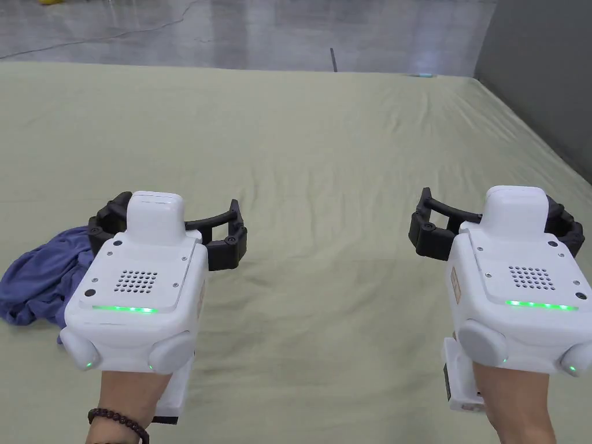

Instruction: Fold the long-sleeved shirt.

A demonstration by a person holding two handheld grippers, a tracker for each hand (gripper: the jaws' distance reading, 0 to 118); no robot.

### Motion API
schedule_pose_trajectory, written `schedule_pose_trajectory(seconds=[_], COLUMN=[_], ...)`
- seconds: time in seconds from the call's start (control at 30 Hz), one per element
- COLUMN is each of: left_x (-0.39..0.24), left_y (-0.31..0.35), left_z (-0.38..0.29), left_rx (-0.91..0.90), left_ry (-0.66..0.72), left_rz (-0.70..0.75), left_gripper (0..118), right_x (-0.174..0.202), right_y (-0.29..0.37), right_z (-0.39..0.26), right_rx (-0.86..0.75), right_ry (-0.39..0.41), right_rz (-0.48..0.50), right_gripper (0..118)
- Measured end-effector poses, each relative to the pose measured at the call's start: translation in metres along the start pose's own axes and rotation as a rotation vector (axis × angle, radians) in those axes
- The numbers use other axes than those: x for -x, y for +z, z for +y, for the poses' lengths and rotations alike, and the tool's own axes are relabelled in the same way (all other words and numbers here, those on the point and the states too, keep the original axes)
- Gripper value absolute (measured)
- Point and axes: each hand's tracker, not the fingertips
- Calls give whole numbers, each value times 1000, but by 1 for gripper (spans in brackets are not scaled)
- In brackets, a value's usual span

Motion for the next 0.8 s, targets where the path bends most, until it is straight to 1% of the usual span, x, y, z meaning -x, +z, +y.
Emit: schedule_pose_trajectory(seconds=[0.2, 0.43, 0.53, 0.6, 0.7, 0.8], left_x=[1, 0, 0, 0, 0, 1], left_y=[-1, 2, 2, 1, 3, 3], left_z=[-2, -2, -1, 0, -1, 1], left_rx=[-11, -13, -8, -7, -34, -21], left_ry=[2, 3, 9, 16, 28, 38], left_rz=[-1, 3, 3, 8, 15, 18], left_gripper=[118, 118, 118, 118, 118, 118], right_x=[0, -1, -4, -2, -4, -4], right_y=[3, 3, 6, 7, 7, 5], right_z=[-2, 0, 1, 2, 0, -2], right_rx=[-22, -21, -33, -35, -46, -33], right_ry=[5, -12, -27, -35, -56, -52], right_rz=[-9, -7, 15, -14, -12, -9], right_gripper=[118, 118, 118, 118, 118, 118])
